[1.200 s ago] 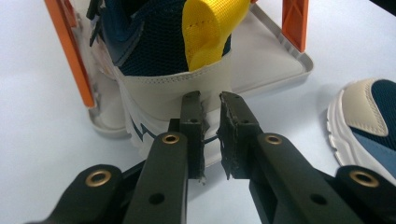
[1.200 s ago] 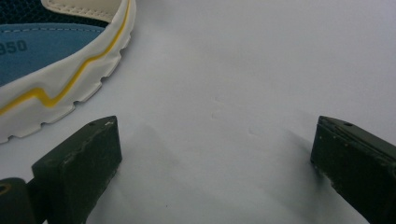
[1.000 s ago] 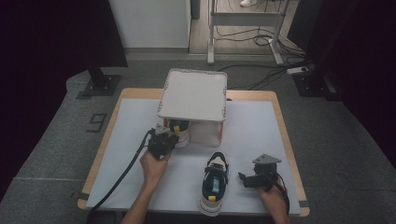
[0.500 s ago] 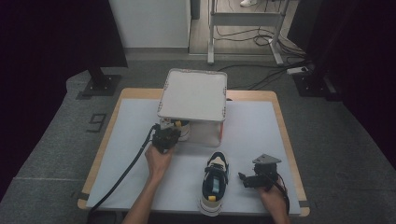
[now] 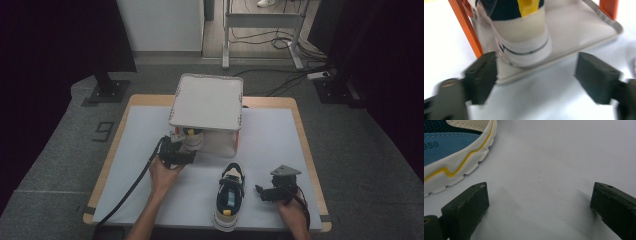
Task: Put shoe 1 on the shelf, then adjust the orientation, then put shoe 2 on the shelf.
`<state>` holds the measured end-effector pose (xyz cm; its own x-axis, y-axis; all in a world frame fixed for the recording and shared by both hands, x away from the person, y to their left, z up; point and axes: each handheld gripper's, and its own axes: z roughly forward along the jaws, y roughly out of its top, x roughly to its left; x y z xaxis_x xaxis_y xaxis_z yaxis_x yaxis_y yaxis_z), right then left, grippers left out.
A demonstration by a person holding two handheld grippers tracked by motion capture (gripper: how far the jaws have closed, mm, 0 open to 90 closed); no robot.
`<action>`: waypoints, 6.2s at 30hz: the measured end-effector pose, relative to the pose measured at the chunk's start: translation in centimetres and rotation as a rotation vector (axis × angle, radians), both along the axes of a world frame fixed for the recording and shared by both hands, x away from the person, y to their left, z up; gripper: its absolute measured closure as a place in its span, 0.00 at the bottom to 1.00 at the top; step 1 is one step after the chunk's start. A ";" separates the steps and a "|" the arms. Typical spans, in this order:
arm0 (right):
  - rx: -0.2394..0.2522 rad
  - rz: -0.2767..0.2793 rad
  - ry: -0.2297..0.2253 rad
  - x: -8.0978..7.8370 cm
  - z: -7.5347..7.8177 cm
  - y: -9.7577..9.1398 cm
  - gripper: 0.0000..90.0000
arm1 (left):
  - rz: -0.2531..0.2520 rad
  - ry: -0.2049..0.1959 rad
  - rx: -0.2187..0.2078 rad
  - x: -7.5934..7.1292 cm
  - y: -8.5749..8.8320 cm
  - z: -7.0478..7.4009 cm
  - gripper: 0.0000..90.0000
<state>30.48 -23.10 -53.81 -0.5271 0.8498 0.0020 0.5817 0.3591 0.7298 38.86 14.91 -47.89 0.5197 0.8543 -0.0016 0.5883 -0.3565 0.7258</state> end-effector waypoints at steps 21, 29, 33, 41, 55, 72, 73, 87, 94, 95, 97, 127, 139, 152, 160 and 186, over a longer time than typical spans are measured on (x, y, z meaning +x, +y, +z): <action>0.000 -0.001 0.000 0.0 0.0 0.0 0.01 | -0.089 0.006 0.023 -7.2 7.8 -2.2 0.00; -0.004 -0.001 0.002 0.0 0.0 0.0 0.01 | -0.066 0.058 0.033 -7.9 9.6 -4.9 0.00; -0.015 0.004 -0.024 -0.3 0.1 0.1 0.03 | -0.061 0.076 0.042 -7.7 9.5 -5.0 0.00; 0.017 0.045 0.001 -2.1 0.5 0.5 0.03 | -0.058 0.075 0.042 -7.8 9.5 -5.1 0.00; 0.074 0.163 0.053 -8.1 1.0 3.6 0.00 | -0.059 0.073 0.043 -7.8 9.5 -5.1 0.00; 0.069 0.257 0.048 -9.8 2.6 9.5 0.00 | -0.059 0.072 0.046 -7.8 9.5 -5.1 0.00; 0.069 0.259 0.048 -9.8 2.6 9.7 0.00 | -0.059 0.072 0.046 -7.8 9.5 -5.1 0.00; 0.095 0.210 0.039 -9.7 3.1 10.4 0.00 | -0.058 0.071 0.046 -7.8 9.5 -5.1 0.00; 0.074 0.151 0.030 -8.8 3.3 8.2 0.00 | -0.058 0.071 0.046 -7.8 9.5 -5.1 0.00; 0.074 0.141 0.032 -8.6 3.3 7.8 0.00 | -0.058 0.071 0.046 -7.8 9.5 -5.1 0.00; 0.066 0.119 0.027 -8.4 3.3 6.9 0.00 | -0.058 0.071 0.046 -7.8 9.5 -5.1 0.00; 0.111 0.093 0.017 -5.4 4.1 8.5 0.13 | -0.058 0.071 0.046 -7.8 9.5 -5.1 0.00; 0.095 0.104 0.013 -5.5 4.5 8.7 0.24 | -0.058 0.071 0.046 -7.8 9.5 -5.1 0.00; 0.120 0.125 -0.029 -5.9 6.2 8.7 0.25 | -0.057 0.070 0.045 -7.8 9.5 -5.1 0.00; 0.137 0.116 -0.049 -4.5 7.0 9.2 0.25 | -0.057 0.070 0.044 -7.8 9.5 -5.1 0.00; 0.128 0.015 -0.082 3.9 7.2 13.1 0.25 | -0.060 0.071 0.049 -7.8 9.5 -5.1 0.00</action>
